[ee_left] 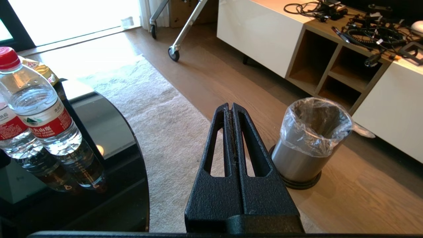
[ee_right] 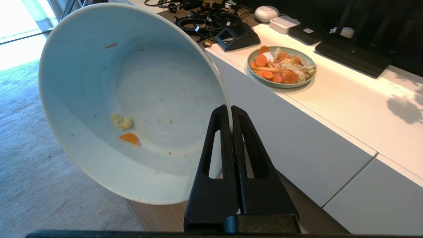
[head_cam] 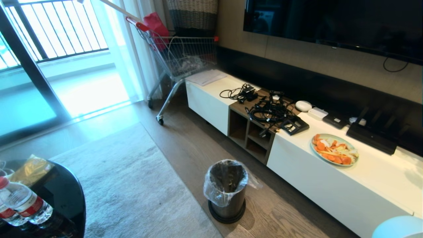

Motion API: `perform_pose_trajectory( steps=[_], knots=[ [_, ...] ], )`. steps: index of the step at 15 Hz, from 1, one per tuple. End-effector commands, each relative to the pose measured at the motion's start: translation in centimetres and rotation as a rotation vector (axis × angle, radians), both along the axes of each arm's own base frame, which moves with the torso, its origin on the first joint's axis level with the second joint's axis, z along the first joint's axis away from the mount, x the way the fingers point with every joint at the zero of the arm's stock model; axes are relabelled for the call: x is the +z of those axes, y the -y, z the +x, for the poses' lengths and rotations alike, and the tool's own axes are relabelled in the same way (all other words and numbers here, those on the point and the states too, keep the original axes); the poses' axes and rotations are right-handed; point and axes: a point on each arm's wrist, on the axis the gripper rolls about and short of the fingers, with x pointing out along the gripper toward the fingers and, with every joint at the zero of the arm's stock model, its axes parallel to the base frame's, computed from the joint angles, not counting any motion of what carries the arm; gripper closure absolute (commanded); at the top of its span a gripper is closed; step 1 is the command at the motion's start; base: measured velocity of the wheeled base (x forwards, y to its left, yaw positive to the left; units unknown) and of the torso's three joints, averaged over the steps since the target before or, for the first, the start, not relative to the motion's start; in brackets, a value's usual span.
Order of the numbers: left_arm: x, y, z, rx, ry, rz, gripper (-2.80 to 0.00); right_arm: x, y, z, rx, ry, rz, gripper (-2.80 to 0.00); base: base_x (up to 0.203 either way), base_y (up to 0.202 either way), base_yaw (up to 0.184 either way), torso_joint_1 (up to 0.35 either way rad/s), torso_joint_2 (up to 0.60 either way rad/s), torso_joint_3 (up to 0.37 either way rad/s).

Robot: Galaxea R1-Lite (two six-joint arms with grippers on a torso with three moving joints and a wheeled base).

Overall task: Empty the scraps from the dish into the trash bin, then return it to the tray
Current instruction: Put the bowl back to the table

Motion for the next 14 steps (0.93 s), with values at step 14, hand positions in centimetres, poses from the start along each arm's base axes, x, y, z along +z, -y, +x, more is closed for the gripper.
perform_pose_trajectory(
  steps=[14],
  knots=[
    [0.0,0.0,0.0,0.0,0.001,-0.002,0.0,0.01,0.0,0.01,0.0,-0.001,0.0,0.0,-0.151,0.0,-0.001,0.001,0.0,0.003]
  ],
)
